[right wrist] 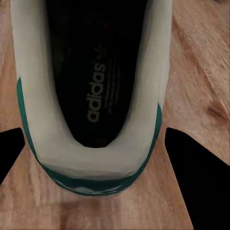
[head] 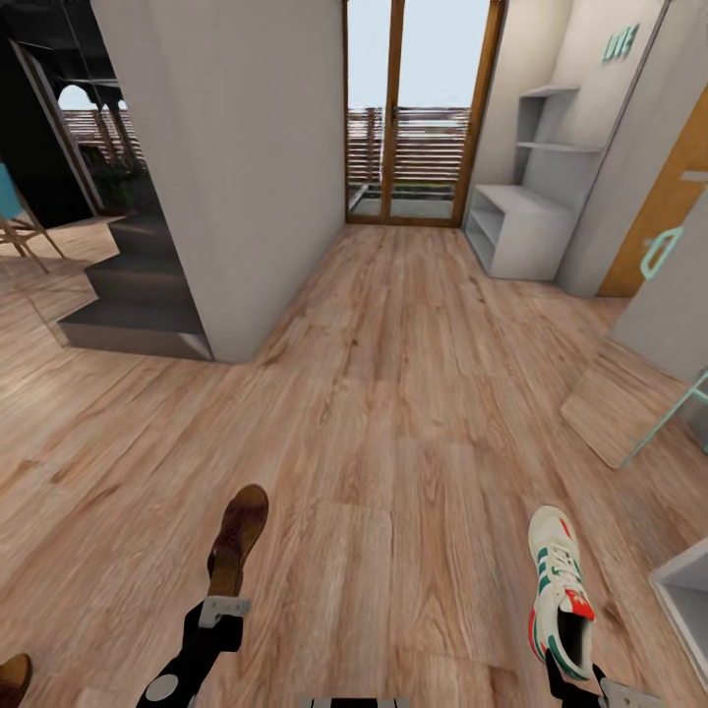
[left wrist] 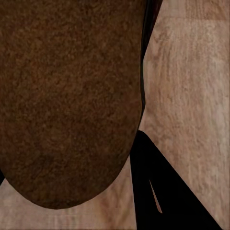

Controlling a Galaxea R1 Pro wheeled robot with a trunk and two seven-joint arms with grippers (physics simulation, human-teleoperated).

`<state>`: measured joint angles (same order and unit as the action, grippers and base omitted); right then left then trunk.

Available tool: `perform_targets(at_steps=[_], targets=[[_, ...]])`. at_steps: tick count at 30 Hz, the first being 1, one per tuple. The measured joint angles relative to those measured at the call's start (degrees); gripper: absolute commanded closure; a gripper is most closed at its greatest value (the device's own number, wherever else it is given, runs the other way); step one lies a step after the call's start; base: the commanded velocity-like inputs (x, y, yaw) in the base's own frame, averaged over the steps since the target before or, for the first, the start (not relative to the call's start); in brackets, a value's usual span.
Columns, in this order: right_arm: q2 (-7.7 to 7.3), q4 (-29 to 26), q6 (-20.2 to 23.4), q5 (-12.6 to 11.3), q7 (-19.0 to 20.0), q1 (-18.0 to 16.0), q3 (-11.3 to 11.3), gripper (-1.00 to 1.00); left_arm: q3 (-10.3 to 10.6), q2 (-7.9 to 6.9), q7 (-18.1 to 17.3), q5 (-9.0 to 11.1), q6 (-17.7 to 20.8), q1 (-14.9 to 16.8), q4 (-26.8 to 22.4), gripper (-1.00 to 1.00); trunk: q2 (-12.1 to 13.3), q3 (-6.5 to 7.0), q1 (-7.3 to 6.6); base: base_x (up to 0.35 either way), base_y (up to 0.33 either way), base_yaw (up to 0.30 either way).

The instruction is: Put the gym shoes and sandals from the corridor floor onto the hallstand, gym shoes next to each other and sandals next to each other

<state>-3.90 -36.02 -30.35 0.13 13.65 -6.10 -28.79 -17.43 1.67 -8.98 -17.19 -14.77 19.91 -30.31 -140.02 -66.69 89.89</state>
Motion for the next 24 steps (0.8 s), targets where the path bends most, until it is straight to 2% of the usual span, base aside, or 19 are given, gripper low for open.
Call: perform_targets(at_steps=[19,24], targets=[[0.00,0.02,0.09,0.01,-0.08,0.01,-0.01,1.00,-0.01,-0.05,0.00,0.00,-0.01,0.01,0.02,1.00,0.00,1.47,0.00,0.335,0.083,-0.193],[0.00,0.03,0.09,0.03,-0.06,0.00,-0.01,1.00,-0.01,-0.07,0.00,0.29,-0.02,0.00,0.01,1.00,0.00,1.67,0.00,0.335,0.004,-0.085]])
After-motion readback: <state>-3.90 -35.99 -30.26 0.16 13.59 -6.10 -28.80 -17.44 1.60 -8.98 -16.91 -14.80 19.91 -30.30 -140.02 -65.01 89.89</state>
